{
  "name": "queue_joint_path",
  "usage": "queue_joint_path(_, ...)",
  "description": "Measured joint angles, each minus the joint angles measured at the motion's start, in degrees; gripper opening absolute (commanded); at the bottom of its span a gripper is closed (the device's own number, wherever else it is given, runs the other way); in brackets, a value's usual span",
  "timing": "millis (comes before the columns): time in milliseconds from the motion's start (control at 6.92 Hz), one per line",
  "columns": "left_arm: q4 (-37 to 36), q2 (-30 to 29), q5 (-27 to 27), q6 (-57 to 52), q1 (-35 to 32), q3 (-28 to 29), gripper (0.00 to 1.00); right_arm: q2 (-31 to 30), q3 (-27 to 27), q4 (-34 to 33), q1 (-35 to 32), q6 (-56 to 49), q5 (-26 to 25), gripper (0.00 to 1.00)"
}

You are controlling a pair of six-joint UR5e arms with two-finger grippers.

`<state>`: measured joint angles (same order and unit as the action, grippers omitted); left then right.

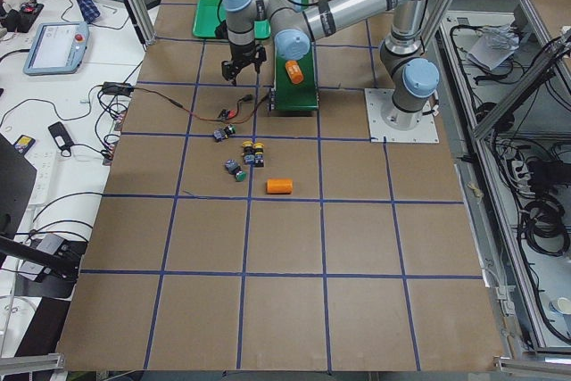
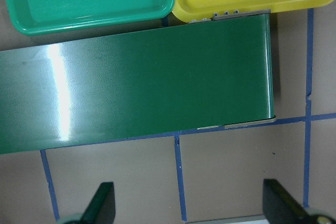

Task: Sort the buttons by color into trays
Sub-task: 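Reach back and grasp a green-cap push button with the left gripper, then set the green-cap button upright on the belt and release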

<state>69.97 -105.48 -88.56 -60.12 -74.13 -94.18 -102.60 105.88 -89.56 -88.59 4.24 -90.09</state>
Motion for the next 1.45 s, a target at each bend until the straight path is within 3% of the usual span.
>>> queue_joint_path(434, -3.60, -13.62, -0.36, 28.25, 2.48, 9.71, 1.00, -0.03, 0.89, -0.04, 0.00, -0.05, -0.06, 1.00)
queue_joint_path(867, -10.89, -21.08, -0.20, 51.64, 4.14, 10.31, 1.00, -0.05, 1.22, -0.36, 0.00, -0.02, 0.00, 1.00)
queue_joint_path(1012, -11.50, -21.65, -0.33, 54.66, 4.29, 9.45, 0.87, -0.06, 1.20, -0.36, 0.00, -0.02, 0.00, 1.00)
queue_joint_path(1157, -12.54, -21.93, -0.56, 55.07, 4.35, 7.79, 0.60, -0.06, 1.19, -0.33, 0.00, -0.02, -0.02, 1.00)
queue_joint_path(1301, -14.56, -22.20, -0.45, 54.24, 4.39, 6.32, 0.07, -0.06, 1.20, -0.25, 0.00, -0.02, -0.06, 1.00)
queue_joint_path(1446, -15.74, -22.47, -0.33, 53.75, 4.37, 5.96, 0.00, -0.08, 1.23, -0.18, 0.00, -0.02, -0.06, 1.00)
